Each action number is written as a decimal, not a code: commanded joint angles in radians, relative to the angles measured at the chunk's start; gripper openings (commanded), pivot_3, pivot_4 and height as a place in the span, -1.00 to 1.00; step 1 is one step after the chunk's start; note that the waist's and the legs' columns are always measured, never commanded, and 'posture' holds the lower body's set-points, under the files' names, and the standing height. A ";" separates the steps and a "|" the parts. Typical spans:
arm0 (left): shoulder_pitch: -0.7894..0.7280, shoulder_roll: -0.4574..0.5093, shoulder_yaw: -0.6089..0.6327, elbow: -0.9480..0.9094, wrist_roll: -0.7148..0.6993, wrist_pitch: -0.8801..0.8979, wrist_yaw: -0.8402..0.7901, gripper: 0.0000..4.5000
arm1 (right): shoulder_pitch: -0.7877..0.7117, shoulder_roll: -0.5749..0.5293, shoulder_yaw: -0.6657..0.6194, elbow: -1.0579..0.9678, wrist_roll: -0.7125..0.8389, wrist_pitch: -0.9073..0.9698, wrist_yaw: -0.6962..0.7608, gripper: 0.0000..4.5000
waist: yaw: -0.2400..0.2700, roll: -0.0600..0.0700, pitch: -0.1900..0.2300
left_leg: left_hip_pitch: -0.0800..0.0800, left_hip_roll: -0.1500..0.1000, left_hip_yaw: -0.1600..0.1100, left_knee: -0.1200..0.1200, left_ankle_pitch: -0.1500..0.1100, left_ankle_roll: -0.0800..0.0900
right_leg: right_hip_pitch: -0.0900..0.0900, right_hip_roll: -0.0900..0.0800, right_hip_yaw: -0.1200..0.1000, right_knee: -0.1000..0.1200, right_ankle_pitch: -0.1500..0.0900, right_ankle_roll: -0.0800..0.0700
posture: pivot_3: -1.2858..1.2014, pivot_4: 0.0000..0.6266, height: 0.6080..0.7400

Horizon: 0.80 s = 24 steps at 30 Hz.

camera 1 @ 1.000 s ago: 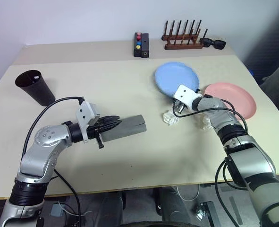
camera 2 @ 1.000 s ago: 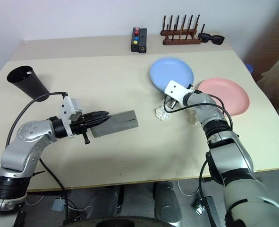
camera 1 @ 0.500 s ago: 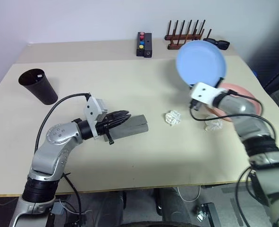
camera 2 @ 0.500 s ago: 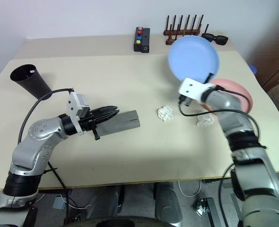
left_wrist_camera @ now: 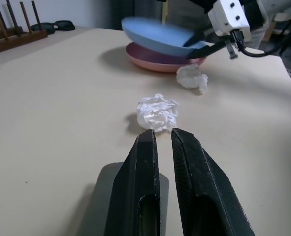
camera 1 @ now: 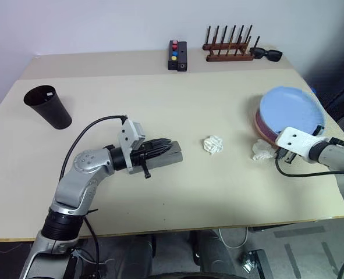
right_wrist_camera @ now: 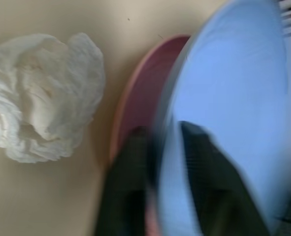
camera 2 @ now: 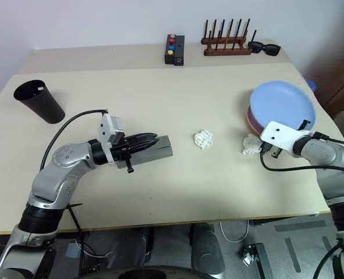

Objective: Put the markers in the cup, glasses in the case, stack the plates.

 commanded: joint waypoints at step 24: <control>0.025 0.006 0.011 -0.026 0.000 -0.038 0.030 -0.79 | -0.084 0.330 0.146 -0.176 0.285 0.190 0.084 0.41 | 0.003 0.000 0.000 | 0.000 0.000 -0.001 -0.001 0.000 0.000 | 0.001 0.000 0.000 -0.002 0.000 0.000 | 0.03 -0.52 0.98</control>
